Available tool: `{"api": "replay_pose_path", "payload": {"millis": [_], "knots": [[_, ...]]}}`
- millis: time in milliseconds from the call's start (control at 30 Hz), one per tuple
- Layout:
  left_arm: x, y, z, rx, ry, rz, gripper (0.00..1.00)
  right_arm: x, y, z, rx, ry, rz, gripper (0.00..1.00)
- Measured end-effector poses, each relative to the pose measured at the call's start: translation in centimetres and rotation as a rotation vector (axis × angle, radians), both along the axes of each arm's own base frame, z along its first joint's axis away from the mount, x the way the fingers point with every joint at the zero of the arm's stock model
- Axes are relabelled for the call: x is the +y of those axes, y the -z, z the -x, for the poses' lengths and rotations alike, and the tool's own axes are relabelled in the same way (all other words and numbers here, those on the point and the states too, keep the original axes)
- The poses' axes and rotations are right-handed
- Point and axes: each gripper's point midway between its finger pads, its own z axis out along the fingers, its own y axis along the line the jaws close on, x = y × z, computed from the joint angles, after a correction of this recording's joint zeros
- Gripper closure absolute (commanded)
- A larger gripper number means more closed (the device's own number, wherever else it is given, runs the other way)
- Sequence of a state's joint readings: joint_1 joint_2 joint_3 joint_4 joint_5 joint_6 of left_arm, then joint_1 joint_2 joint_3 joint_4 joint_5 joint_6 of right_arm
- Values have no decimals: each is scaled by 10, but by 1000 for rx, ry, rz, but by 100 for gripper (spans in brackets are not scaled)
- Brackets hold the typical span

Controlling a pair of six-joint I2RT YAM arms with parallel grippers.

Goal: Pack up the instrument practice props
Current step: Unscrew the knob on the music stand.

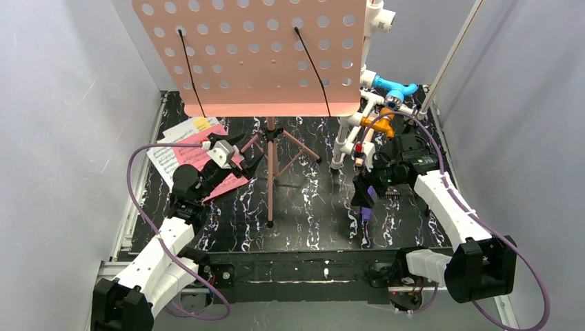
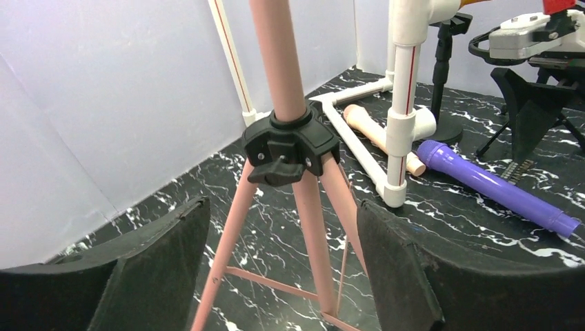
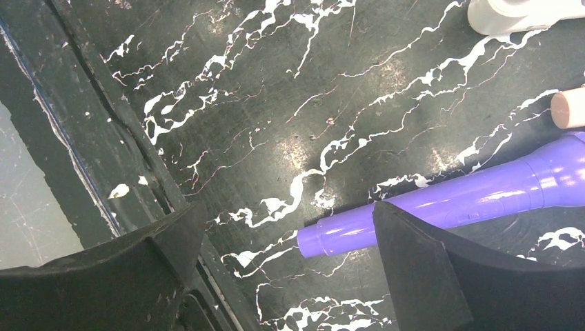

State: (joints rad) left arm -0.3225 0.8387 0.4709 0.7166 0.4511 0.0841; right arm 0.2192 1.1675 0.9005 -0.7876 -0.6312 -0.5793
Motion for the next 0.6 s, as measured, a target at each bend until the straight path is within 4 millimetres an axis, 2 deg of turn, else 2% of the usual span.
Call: {"api": "replay_pose_path", "payload": {"millis": [100, 267, 600], "knots": [[-2, -6, 2, -58, 16, -36, 29, 0, 0, 0, 0, 0, 0, 0], [-4, -3, 2, -130, 32, -130, 35, 0, 0, 0, 0, 0, 0, 0], [-5, -6, -10, -212, 29, -270, 48, 0, 0, 0, 0, 0, 0, 0]]}}
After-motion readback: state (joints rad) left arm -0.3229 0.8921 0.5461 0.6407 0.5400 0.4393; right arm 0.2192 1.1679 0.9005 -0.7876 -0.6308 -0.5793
